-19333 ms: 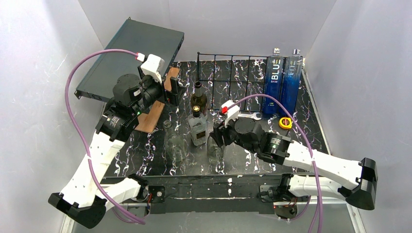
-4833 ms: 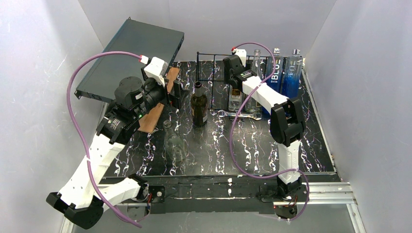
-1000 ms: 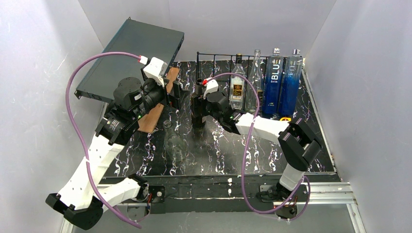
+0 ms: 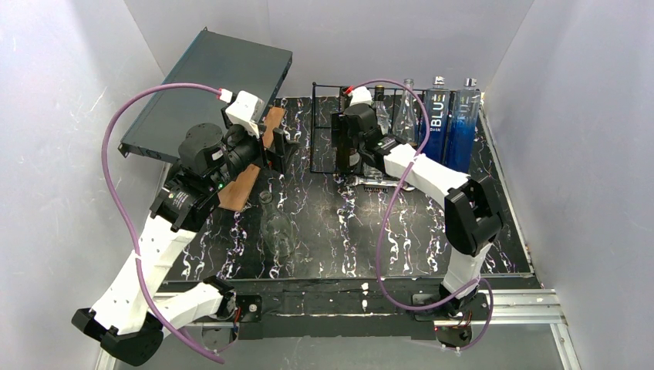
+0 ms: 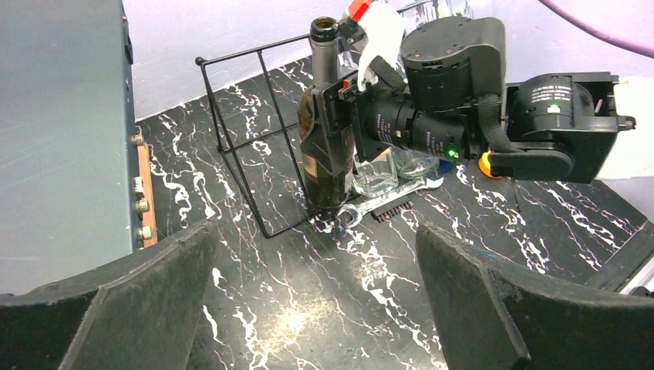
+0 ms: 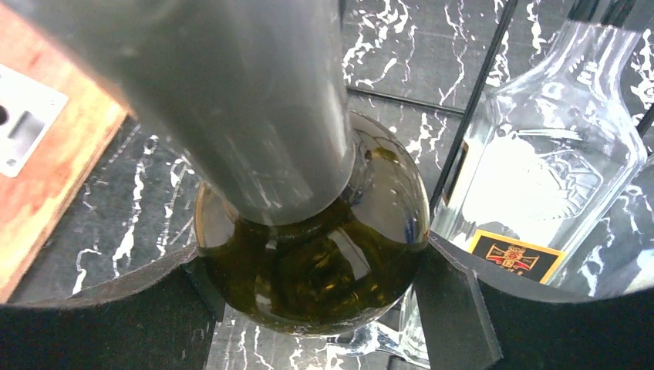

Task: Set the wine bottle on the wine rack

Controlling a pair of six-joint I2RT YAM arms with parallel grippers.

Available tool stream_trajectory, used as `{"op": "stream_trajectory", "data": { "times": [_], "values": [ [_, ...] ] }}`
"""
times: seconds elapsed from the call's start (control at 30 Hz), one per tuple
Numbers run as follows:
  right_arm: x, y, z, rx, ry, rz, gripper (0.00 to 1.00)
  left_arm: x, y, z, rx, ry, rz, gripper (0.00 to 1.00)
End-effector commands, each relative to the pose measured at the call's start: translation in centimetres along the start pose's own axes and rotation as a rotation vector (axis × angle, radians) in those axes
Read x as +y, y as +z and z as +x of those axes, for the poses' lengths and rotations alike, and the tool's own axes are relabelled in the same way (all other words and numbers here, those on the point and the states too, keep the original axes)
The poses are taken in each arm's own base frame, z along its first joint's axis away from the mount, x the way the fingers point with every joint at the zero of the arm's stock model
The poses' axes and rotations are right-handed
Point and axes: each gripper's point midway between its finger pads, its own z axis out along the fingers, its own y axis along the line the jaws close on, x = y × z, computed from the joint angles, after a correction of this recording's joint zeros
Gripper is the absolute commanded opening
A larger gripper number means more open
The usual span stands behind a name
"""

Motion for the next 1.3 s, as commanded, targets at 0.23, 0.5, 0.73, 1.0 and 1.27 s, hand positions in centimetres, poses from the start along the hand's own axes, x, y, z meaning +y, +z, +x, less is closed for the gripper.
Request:
{"op": "stream_trajectory", "data": {
  "times": [0.23,0.5,0.73,1.0,1.27],
  "values": [
    [-0.3,0.8,-4.1,-0.08,0.066,0.031,0.01,0.0,-0.9,-1.2,-0.043,0.019,-0.008,0.99],
    [-0.8,2.1,-2.4,-0.031,0.072,0.064,0.01,0.0,-0.8,-1.2,-0.042,0.02,-0.008,0.99],
    [-1.6,3.1,-0.9,0.006,0.073,0.103,0.1,0.0,-0.8,-1.1,-0.04,0.02,-0.007,0.99],
    [-2.1,4.1,-0.1,0.01,0.068,0.12,0.23,0.0,-0.7,-1.1,-0.037,0.02,-0.007,0.99],
    [-2.5,5.5,-0.1,-0.004,0.077,0.151,0.26,-0.1,-0.5,-0.8,-0.029,0.018,-0.001,0.99]
  ]
}}
